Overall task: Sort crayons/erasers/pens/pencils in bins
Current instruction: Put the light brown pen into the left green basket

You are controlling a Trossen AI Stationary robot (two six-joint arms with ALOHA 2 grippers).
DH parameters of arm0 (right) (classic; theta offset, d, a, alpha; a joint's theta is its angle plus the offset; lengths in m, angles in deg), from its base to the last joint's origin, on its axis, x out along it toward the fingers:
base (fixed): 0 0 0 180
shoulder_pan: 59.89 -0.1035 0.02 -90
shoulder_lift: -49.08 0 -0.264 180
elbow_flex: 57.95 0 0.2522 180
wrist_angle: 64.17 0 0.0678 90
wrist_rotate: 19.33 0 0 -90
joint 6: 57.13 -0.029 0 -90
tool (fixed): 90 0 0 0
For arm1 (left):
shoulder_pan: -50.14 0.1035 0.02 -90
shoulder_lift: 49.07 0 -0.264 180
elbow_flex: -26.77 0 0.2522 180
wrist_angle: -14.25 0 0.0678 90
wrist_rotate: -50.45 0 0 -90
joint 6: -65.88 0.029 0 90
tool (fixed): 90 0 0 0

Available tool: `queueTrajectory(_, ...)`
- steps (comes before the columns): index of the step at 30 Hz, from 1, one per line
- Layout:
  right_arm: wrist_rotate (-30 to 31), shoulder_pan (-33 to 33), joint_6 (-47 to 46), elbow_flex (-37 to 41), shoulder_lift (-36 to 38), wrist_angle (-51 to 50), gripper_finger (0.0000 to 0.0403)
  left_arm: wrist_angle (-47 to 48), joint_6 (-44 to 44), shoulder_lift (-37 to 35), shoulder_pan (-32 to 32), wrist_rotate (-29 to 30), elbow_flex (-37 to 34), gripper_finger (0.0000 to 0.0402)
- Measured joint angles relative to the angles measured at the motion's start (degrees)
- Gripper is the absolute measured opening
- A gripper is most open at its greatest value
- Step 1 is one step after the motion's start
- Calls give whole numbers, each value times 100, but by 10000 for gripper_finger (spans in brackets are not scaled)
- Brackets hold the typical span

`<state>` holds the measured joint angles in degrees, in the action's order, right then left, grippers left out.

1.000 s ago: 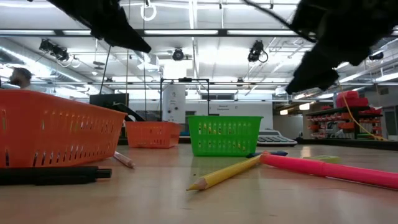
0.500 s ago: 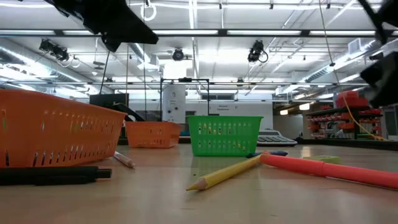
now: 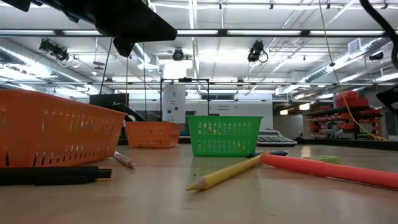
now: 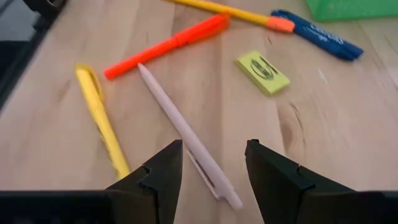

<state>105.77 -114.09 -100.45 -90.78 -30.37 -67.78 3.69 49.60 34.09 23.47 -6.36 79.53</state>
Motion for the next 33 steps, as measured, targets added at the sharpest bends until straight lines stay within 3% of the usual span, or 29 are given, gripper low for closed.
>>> queueTrajectory(20,-167,5,-12,374,-1,225,179,59,356,-39,705,0,0,39)
queueTrajectory(33,-210,2,39,374,-1,225,105,48,670,-39,784,15,0,43)
